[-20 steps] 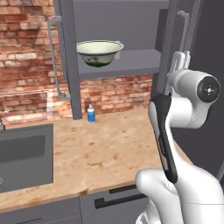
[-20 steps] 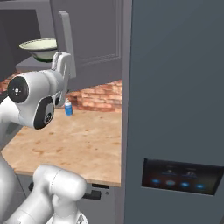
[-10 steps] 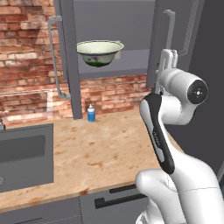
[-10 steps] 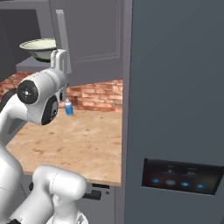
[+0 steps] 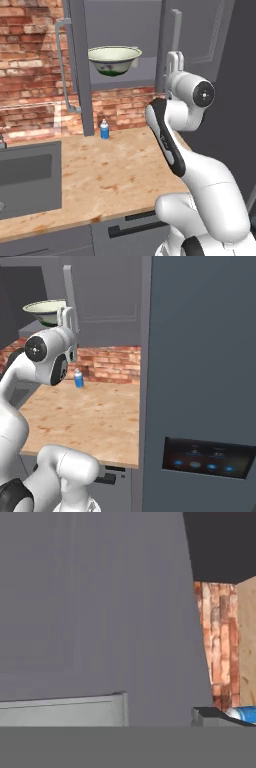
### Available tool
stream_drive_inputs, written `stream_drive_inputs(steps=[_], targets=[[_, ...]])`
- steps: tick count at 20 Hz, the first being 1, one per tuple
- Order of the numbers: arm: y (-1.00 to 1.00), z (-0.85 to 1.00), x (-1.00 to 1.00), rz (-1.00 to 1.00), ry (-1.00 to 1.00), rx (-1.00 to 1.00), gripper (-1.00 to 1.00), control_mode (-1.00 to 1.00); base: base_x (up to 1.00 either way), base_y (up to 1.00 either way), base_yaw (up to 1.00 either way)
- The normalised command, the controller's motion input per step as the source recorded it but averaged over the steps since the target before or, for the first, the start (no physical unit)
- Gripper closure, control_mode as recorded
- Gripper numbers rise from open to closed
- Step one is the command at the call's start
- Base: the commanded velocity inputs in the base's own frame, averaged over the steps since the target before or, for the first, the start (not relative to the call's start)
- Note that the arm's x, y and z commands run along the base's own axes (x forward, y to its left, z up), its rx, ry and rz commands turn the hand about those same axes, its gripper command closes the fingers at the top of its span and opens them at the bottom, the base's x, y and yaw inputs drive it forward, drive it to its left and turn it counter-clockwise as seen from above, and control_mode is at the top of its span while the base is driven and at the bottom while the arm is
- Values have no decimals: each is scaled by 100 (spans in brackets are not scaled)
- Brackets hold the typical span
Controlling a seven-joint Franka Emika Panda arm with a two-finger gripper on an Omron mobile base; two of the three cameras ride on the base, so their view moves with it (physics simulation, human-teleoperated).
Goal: Pick the mug and place it in the sink. Pick the bowl and place it in the open cabinet and then close the cabinet.
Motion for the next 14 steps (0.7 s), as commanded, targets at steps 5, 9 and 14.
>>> stream_drive_inputs(steps=[5, 9, 14], targets=[[0, 0, 76, 0, 17, -1, -100, -100, 0, 0, 0], [-2, 0, 87, 0, 20, 0, -100, -100, 0, 0, 0], [-24, 0, 77, 0, 24, 0, -100, -100, 0, 0, 0]])
